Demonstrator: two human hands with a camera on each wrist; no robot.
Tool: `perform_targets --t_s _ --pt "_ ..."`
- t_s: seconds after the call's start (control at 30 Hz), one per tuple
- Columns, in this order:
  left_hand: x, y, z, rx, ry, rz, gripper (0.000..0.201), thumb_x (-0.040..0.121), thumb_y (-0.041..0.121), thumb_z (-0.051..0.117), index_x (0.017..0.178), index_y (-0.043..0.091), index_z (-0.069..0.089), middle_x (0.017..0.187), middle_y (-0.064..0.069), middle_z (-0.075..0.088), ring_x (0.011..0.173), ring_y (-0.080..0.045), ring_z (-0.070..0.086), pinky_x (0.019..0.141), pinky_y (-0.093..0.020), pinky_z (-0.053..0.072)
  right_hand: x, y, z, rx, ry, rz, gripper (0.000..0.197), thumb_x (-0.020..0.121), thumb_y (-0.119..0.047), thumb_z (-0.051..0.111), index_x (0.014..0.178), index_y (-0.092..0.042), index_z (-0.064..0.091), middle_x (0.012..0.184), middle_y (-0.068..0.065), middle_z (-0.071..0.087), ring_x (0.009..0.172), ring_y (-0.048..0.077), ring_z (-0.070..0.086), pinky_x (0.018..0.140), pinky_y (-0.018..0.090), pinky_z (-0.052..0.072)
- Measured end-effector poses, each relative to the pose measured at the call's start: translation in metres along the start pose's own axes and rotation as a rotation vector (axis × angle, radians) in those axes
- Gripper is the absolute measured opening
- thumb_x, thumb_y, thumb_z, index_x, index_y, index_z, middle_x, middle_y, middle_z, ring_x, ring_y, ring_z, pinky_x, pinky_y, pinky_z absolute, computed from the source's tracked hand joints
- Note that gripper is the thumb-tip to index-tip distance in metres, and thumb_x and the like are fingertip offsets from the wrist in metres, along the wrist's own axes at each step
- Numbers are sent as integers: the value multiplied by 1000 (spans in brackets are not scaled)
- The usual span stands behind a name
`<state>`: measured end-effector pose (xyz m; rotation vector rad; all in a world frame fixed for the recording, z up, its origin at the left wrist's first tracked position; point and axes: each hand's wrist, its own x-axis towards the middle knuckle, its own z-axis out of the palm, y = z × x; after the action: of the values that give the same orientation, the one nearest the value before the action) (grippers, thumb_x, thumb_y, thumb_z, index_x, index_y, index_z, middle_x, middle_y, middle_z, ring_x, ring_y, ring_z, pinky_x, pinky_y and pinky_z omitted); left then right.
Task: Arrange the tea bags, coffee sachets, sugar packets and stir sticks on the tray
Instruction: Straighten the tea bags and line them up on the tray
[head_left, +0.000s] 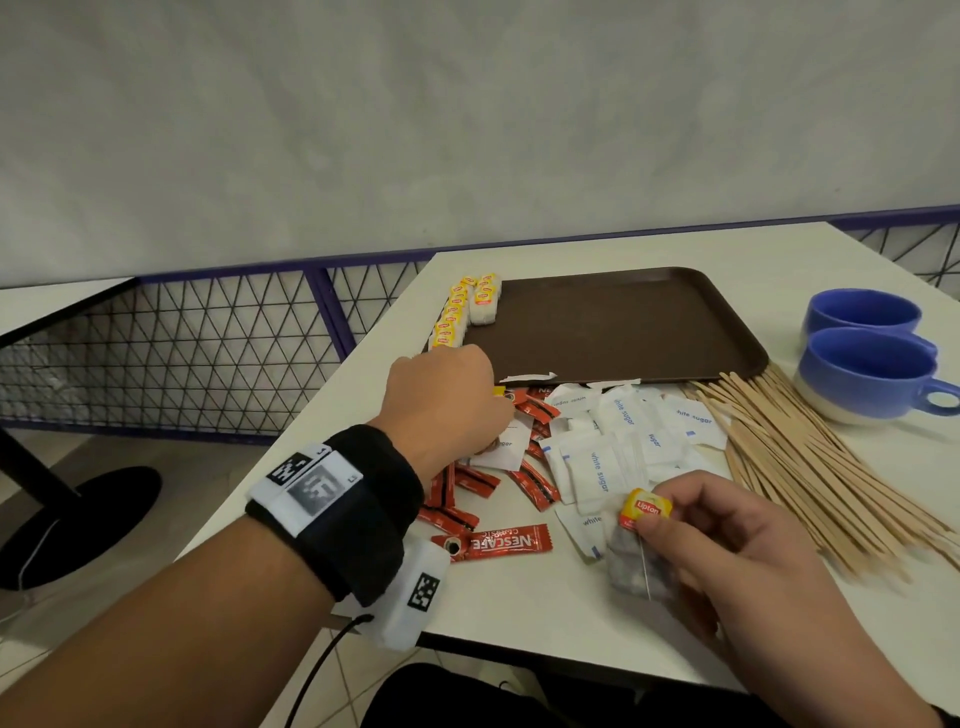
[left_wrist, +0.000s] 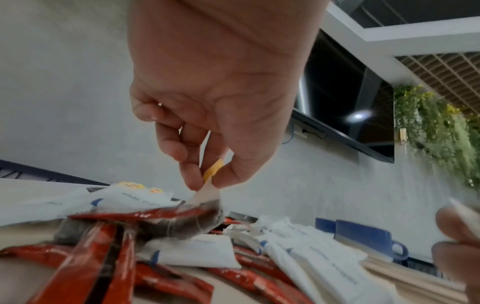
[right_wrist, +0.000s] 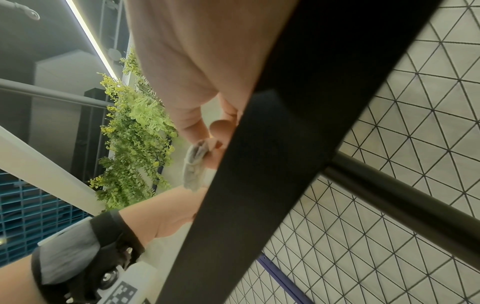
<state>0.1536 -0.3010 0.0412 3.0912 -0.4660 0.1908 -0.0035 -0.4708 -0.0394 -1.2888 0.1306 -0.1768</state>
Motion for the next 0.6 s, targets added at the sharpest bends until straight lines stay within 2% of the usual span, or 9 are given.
perform_targets --t_s 0.07,0.1,0.17,0.27,0.3,0.37,0.47,0.5,0.6 --pt "-5 -5 -5 -133 18 11 29 94 38 55 71 23 64 68 2 60 65 -15 56 58 -29 37 -1 -2 0 19 -14 7 33 63 -21 91 74 -1 67 55 14 49 41 13 27 48 24 18" --pt "-8 -7 -8 -234 17 26 27 94 37 56 73 25 67 71 2 63 69 -15 58 57 -29 39 -2 -4 0 28 -22 7 25 65 -18 84 72 -2 67 53 13 49 39 13 27 48 21 18" --pt "-20 -8 -16 -488 -4 65 21 96 35 58 85 28 74 83 5 68 78 -13 62 64 -29 48 -3 -6 1 54 -33 -9 15 67 -12 77 70 -1 67 51 12 50 33 13 30 44 14 21" --pt "-42 -4 -19 -772 -72 117 20 98 30 58 91 29 77 86 0 69 78 -9 61 69 -29 51 -3 -7 1 19 -61 -43 24 65 -17 86 73 -1 69 56 12 55 31 7 35 36 12 28" --pt "-48 -1 -17 -816 -103 133 21 98 29 58 90 28 77 87 -4 69 78 -13 63 71 -33 54 -4 -7 2 -4 -71 -49 26 66 -20 89 75 -3 71 58 11 57 33 5 36 35 12 29" --pt "-59 5 -11 -870 -172 167 22 98 30 57 89 23 76 91 -12 69 80 -23 66 79 -46 57 -4 -7 1 -14 -75 -69 18 68 -16 83 78 -5 74 63 7 59 36 0 42 35 11 33" --pt "-72 12 2 -915 -230 223 26 100 24 57 88 4 68 93 -24 62 77 -20 54 85 -54 49 -3 -6 -1 -9 -77 -97 20 72 -7 75 91 -3 77 68 8 63 38 0 47 38 10 36" --pt "-76 14 7 -952 -242 240 26 100 24 57 90 3 68 92 -25 62 78 -19 53 85 -55 48 -3 -4 -1 -16 -77 -110 23 72 -7 75 94 -4 77 69 9 63 39 0 47 38 10 36" --pt "-85 19 22 -1105 -233 233 20 96 31 61 108 19 73 102 -20 69 90 -33 66 89 -57 51 -4 -2 -1 -42 -72 -135 28 73 -9 76 100 -4 77 68 7 64 40 0 47 40 9 37"
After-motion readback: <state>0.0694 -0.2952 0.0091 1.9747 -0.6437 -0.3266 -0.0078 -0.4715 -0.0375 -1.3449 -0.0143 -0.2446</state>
